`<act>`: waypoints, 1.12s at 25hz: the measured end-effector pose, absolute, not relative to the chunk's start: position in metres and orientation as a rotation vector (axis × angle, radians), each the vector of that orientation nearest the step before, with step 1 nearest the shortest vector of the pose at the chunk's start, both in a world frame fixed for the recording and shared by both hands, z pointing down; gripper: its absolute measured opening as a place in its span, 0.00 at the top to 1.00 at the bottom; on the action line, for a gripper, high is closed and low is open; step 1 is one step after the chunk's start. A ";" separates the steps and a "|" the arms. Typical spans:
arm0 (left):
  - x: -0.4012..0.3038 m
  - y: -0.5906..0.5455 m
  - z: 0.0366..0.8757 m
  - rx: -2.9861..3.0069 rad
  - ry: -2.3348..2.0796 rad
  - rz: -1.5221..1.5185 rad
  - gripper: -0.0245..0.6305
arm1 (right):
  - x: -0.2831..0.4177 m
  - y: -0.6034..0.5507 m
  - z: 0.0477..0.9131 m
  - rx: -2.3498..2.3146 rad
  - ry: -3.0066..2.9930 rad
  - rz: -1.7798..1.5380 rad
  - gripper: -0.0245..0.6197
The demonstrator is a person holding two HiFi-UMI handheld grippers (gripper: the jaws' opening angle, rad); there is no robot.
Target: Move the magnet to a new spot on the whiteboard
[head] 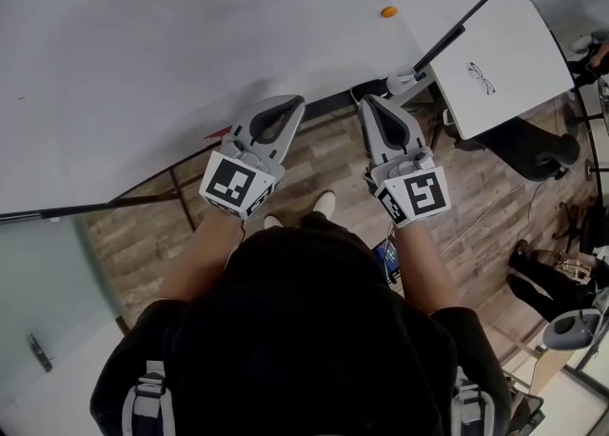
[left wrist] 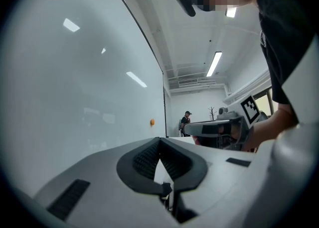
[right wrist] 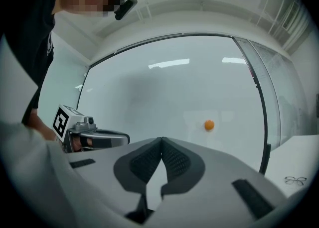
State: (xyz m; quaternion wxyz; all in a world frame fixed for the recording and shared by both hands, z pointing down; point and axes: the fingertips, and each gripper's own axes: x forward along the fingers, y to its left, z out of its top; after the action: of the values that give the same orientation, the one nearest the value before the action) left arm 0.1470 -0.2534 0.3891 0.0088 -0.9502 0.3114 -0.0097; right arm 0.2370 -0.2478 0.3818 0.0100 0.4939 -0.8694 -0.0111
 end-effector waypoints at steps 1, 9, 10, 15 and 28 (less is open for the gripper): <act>0.145 -0.249 0.391 -2.975 0.951 -0.034 0.96 | 0.235 -0.243 0.383 1.547 -2.709 -0.028 0.98; 0.137 -0.229 0.395 -2.999 0.852 -0.047 0.96 | 0.218 -0.220 0.386 1.581 -2.693 -0.020 0.98; 0.137 -0.229 0.394 -3.003 0.848 -0.042 0.96 | 0.217 -0.218 0.386 1.586 -2.690 -0.018 0.98; 0.134 -0.225 0.390 -3.005 0.827 -0.035 0.96 | 0.209 -0.210 0.388 1.587 -2.689 -0.010 0.98; 0.135 -0.221 0.391 -3.006 0.808 -0.026 0.96 | 0.210 -0.204 0.393 1.579 -2.672 -0.015 0.98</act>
State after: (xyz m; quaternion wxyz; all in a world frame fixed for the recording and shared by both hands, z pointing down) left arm 0.1352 -0.2208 0.3908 0.0146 -0.9656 0.2594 -0.0084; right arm 0.2096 -0.2041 0.3927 0.0189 0.5086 -0.8608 -0.0048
